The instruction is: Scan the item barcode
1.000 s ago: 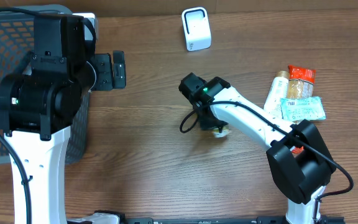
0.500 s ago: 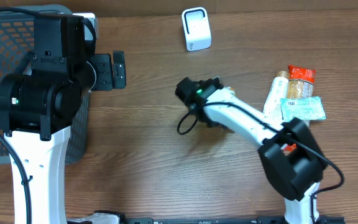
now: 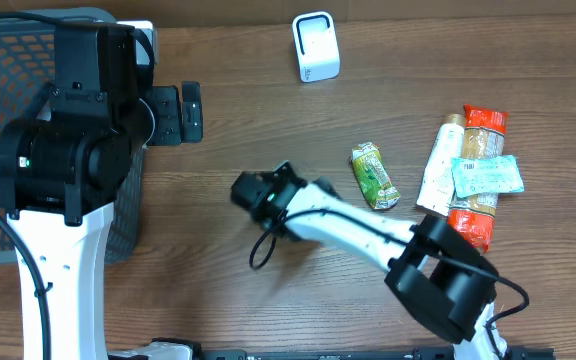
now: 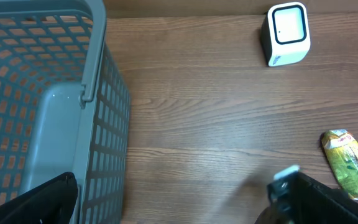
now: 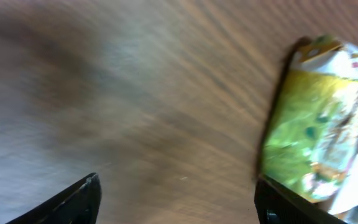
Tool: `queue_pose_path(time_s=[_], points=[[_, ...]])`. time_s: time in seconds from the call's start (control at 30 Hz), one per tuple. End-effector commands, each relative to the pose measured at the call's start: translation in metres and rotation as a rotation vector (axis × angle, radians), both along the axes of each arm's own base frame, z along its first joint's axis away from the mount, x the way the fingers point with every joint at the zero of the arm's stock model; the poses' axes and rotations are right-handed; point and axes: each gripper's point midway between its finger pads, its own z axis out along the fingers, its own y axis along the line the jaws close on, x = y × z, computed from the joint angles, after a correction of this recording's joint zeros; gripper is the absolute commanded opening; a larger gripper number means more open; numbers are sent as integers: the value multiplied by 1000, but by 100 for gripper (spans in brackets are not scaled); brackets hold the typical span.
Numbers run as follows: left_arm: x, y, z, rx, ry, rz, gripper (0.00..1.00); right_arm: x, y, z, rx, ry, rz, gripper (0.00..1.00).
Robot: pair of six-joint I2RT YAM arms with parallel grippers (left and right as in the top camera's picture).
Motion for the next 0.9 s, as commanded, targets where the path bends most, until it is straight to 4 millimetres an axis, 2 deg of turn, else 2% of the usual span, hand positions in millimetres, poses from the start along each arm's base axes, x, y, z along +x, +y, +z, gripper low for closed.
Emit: queue_pose_path(time_s=[0.0, 0.2, 0.43, 0.6, 0.87], points=[[1, -2, 0, 7, -1, -11, 100, 38, -27, 10, -39, -24, 2, 81], [1, -2, 0, 7, -1, -11, 100, 76, -67, 7, -24, -36, -92, 81], [1, -2, 0, 7, -1, -12, 100, 96, -84, 3, 11, -23, -99, 76], [1, -2, 0, 7, -1, -11, 100, 94, -82, -3, 40, 3, -102, 71], [1, -2, 0, 7, -1, -11, 99, 81, -93, -35, 17, 34, -85, 70]])
